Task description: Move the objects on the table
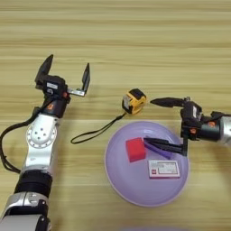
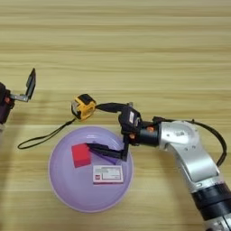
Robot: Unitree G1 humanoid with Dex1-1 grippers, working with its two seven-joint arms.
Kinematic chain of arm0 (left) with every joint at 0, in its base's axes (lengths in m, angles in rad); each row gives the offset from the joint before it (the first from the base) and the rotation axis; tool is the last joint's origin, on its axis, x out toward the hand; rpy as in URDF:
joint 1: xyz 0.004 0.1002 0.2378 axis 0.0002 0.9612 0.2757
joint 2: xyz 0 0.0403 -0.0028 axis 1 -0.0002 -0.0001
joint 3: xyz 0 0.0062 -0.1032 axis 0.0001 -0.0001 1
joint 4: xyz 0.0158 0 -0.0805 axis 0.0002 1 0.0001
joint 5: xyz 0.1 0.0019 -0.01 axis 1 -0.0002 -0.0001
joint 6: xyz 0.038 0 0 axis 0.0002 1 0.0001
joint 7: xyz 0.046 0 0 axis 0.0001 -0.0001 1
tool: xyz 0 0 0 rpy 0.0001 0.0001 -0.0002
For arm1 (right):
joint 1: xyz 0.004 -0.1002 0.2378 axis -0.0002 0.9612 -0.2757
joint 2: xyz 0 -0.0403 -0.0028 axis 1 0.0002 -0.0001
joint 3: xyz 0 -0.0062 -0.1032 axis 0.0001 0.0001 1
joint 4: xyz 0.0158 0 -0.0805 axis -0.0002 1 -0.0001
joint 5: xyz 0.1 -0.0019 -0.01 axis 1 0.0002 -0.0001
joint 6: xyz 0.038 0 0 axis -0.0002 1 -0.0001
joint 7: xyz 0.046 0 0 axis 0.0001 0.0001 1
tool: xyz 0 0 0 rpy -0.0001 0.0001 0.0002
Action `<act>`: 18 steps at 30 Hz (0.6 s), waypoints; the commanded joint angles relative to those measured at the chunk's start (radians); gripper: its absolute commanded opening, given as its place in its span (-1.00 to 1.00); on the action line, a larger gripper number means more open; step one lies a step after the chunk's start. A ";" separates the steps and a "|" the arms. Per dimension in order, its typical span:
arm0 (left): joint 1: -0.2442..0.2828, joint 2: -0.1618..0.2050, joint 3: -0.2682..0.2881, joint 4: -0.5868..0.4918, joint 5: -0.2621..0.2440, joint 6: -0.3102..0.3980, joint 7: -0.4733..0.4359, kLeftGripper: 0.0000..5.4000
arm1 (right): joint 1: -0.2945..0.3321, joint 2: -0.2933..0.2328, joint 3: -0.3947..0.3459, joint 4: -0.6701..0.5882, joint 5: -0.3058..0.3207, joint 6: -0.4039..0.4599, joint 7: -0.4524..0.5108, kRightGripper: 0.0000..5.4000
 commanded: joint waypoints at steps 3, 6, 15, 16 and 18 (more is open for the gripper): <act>-0.009 0.004 -0.002 0.013 0.007 -0.002 0.000 0.99 | -0.090 -0.014 0.075 0.098 -0.075 -0.023 0.098 1.00; -0.008 0.002 -0.003 0.013 0.007 -0.004 0.001 0.99 | -0.129 -0.009 0.113 0.146 -0.126 -0.048 0.127 1.00; -0.007 -0.005 -0.005 0.013 0.007 -0.005 0.003 0.99 | -0.165 0.032 0.179 0.216 -0.186 -0.095 0.160 1.00; -0.007 -0.005 -0.005 0.013 0.008 -0.005 0.003 0.99 | -0.166 0.039 0.184 0.222 -0.190 -0.100 0.158 1.00; -0.007 -0.006 -0.004 0.013 0.008 -0.005 0.003 0.99 | -0.171 0.052 0.191 0.235 -0.198 -0.108 0.152 1.00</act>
